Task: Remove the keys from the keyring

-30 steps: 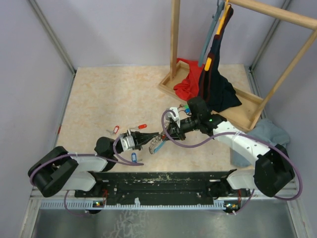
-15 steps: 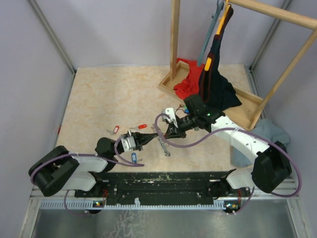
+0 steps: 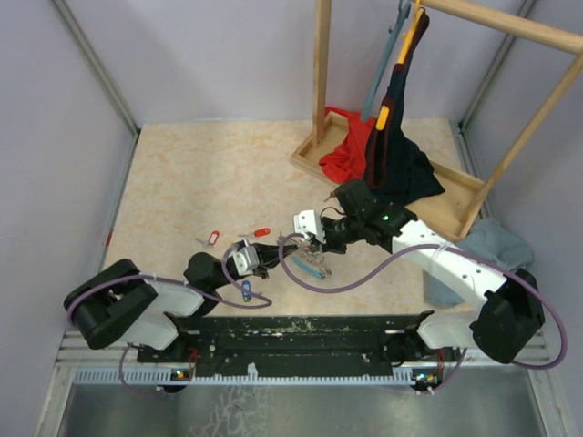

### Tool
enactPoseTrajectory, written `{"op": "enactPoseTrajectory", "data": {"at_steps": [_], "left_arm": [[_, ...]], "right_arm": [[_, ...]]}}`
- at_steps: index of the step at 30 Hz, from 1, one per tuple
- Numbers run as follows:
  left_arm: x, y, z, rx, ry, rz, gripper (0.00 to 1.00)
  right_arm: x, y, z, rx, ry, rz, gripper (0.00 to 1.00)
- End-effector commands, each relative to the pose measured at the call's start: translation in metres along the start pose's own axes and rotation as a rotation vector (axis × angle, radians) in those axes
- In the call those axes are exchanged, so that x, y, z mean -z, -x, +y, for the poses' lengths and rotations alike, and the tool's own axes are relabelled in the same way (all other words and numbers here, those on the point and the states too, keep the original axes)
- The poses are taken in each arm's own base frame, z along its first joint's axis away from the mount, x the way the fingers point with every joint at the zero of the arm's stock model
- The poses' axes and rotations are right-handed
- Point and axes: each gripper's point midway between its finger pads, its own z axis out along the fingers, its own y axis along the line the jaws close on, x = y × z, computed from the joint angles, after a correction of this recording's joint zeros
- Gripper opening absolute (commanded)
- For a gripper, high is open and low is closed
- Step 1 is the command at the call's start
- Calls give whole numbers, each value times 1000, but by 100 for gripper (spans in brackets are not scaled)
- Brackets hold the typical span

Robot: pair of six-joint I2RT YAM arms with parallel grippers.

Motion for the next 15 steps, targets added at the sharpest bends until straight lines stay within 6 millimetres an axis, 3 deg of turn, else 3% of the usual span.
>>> {"op": "enactPoseTrajectory", "data": {"at_steps": [1, 15], "left_arm": [[-5, 61, 24, -80, 123, -232, 0], [-15, 44, 24, -150, 144, -185, 0]], "right_arm": [[21, 9, -22, 103, -121, 70, 0], [23, 5, -22, 108, -88, 151, 0]]}}
